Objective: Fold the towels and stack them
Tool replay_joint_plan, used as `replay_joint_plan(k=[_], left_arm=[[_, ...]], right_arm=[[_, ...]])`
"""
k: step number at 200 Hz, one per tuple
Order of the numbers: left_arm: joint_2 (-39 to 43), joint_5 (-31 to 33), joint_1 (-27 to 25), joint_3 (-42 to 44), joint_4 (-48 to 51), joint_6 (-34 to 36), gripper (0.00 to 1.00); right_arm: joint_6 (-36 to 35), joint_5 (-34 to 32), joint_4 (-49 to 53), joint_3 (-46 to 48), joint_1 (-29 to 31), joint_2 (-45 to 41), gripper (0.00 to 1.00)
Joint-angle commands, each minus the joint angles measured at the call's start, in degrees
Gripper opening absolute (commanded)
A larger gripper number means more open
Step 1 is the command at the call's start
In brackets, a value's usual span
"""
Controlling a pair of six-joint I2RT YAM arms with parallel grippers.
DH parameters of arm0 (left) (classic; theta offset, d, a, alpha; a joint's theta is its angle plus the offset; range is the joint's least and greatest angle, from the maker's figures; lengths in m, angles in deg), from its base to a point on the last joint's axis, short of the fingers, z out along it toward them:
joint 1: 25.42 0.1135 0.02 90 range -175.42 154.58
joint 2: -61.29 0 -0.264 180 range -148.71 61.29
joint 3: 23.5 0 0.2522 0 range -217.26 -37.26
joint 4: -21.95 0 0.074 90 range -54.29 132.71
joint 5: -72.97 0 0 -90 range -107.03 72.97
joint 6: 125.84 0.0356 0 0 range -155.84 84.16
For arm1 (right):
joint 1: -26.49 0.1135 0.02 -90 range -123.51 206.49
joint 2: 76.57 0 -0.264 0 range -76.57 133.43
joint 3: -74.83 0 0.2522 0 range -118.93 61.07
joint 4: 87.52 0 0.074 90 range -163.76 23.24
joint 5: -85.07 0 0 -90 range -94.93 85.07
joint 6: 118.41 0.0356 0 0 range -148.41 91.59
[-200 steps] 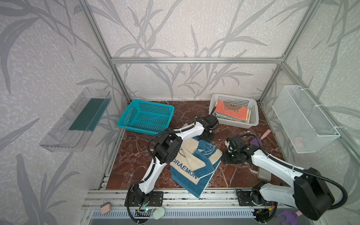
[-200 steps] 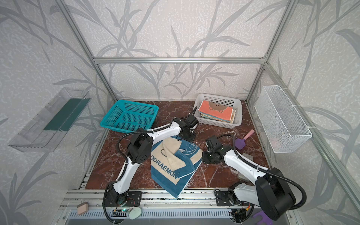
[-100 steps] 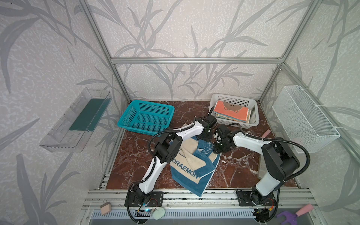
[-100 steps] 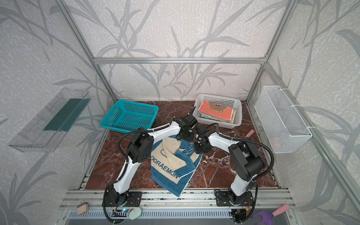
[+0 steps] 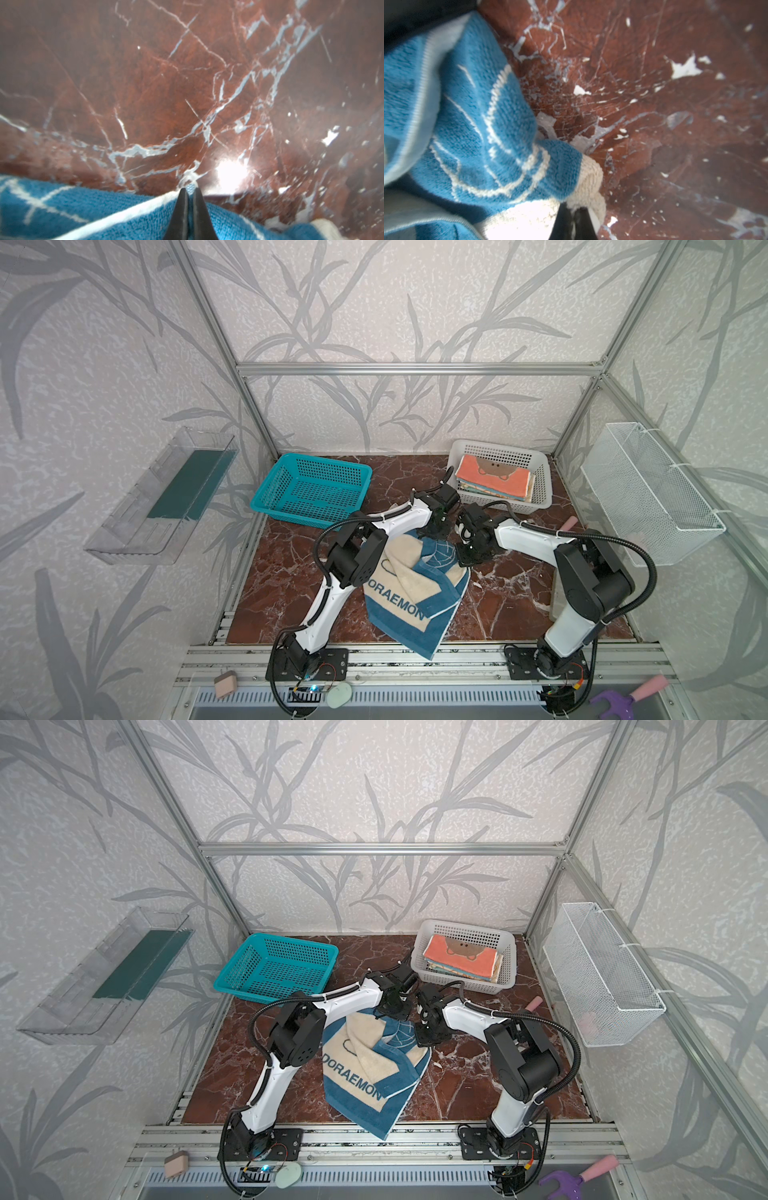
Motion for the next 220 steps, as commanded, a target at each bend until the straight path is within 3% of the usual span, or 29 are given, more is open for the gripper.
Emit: replay_joint_plan(k=[1,32,85,113,136,177,220], left_arm=[[4.51,0.62,1.48,2.77,0.16,-0.28,0.0],[12.79,0.83,4.02,8.19,-3.02,-0.9,0.0],[30.39,0.92,7.65,24.74,-11.44,-4.47,0.0],[38.35,2.81,8.1,33.56,-15.55,-7.27,0.0],[43.15,3.53,8.18,40.12,-19.83,-9.36,0.0],[47.13,4.0,9.34,45.18,-19.86,-10.53,0.0],[49.16,3.64,10.04,47.2,-19.56,-10.88,0.0]], right_arm=[[-0.7,-4.71,4.56,0.85,-0.29,3.38,0.0],[-1.3,-5.8,6.2,-1.28,-0.32,3.94,0.0],[-1.22,-6.96,8.8,-4.27,-0.38,3.18,0.0],[-1.74,-4.56,8.45,-3.68,0.37,-5.75,0.44],[-1.1,-2.7,8.36,-1.77,1.52,-16.46,0.56],[4.58,8.0,3.02,10.97,1.67,-30.73,0.55],[9.92,12.18,-2.59,21.72,3.6,-33.29,0.46]])
